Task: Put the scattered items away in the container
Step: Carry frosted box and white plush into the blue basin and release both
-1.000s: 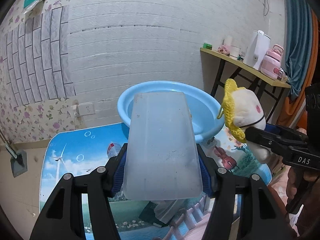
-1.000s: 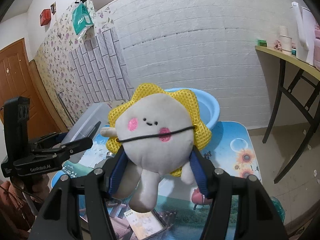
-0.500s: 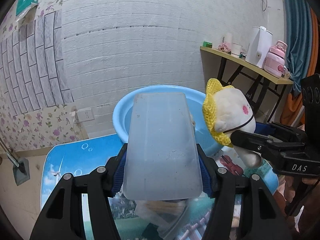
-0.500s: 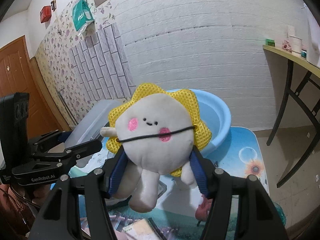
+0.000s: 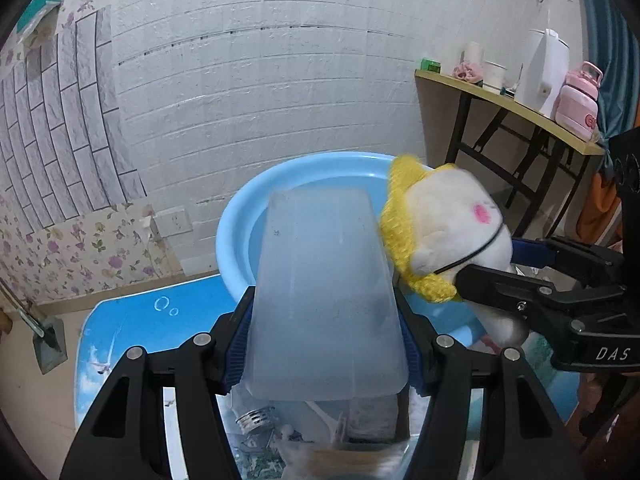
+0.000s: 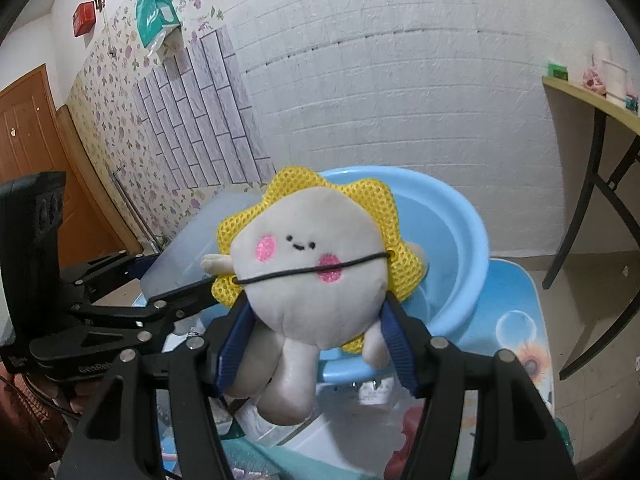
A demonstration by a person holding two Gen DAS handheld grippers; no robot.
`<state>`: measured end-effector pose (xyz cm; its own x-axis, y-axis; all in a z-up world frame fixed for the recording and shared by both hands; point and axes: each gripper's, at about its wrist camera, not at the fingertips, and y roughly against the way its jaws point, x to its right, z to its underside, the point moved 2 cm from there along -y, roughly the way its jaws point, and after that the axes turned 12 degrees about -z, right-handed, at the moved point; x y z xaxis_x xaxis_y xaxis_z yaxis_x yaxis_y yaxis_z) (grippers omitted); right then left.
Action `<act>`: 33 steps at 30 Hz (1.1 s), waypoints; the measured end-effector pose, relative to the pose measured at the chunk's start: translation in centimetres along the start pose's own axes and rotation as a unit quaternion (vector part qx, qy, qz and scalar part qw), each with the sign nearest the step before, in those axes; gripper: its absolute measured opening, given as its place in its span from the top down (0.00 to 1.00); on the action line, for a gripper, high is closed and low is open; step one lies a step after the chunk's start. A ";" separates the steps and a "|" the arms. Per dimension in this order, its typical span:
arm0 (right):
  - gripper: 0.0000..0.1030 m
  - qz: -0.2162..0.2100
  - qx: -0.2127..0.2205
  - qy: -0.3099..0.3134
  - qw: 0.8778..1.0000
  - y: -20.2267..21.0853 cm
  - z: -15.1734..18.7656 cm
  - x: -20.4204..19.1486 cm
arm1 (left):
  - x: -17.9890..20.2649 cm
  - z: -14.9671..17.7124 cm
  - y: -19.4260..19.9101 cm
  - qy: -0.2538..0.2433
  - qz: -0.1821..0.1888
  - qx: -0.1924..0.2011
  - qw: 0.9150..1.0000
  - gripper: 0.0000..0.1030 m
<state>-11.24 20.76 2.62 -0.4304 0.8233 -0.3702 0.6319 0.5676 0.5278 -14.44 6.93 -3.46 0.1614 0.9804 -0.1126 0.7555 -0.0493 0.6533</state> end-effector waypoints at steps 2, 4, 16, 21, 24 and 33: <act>0.39 0.000 -0.003 -0.001 1.000 -0.5 0.0 0.2 | 0.2 0.0 -0.1 -0.007 -0.008 0.009 1.000 0.40; 0.38 0.000 -0.006 -0.003 1.000 -1.0 0.1 0.4 | 0.2 0.0 -0.2 -0.010 -0.011 0.012 1.000 0.40; 0.35 0.008 0.005 -0.015 1.000 -1.3 0.0 1.0 | 0.3 -0.5 -0.7 -0.001 -0.006 0.005 1.000 0.32; 0.31 0.017 0.007 -0.017 1.000 -0.9 -0.2 1.5 | 0.7 -0.9 -1.0 0.004 0.002 0.000 1.000 0.22; 0.27 0.018 0.011 -0.017 1.000 -0.4 -0.1 1.7 | 0.9 -1.0 -1.0 0.008 0.006 0.001 1.000 0.16; 0.25 0.010 0.038 -0.030 0.999 1.2 0.2 2.4 | 1.8 -1.1 -1.0 0.003 0.008 -0.004 1.000 0.07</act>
<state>-11.39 23.39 2.18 -0.3789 0.8310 -0.4073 0.6875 0.5474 0.4772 -15.56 8.90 -3.48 0.1699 0.9807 -0.0969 0.7478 -0.0643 0.6608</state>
